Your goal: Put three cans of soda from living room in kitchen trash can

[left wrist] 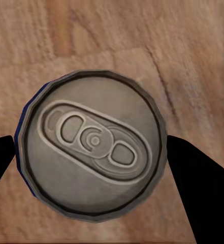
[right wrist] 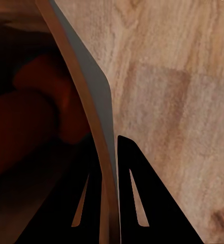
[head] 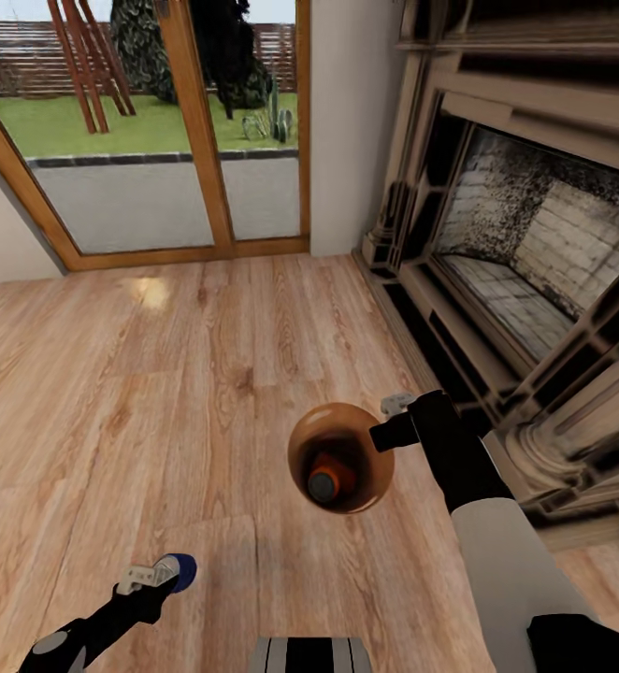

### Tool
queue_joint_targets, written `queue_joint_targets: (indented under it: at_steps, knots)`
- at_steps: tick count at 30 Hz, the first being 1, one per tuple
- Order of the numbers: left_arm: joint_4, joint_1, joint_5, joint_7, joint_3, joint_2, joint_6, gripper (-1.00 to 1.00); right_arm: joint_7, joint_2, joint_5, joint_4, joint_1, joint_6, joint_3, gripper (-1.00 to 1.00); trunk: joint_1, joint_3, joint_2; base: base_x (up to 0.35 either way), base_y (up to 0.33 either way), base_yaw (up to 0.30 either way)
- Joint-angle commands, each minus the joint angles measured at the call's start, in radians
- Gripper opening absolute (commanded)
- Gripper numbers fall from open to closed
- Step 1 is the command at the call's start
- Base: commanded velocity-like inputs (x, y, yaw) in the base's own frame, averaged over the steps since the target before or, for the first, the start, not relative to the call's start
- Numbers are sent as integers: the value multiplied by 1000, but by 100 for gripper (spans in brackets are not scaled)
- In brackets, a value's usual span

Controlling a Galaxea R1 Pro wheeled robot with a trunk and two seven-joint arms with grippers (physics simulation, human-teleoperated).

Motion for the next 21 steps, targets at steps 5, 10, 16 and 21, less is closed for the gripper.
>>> queue_joint_targets:
  at_steps: [5,10,16,21]
  knots:
    - [-182,-12,80,-79,3,52,211,-100,37,-9,-23,2,0,6,-1,-100,-19,16,35,0,0,0]
    - [-458,-14,245,-130,4,137,491,-100,127,-13,-17,2,0,6,-1,-100,-38,31,70,0,0,0]
    - [-796,-154,368,-161,4,238,982,-100,225,-14,-17,9,-2,6,6,-100,-61,50,112,0,0,0]
    - [-848,-423,373,-259,-4,253,1165,-100,289,-14,-17,12,-2,6,82,-100,-73,60,133,0,0,0]
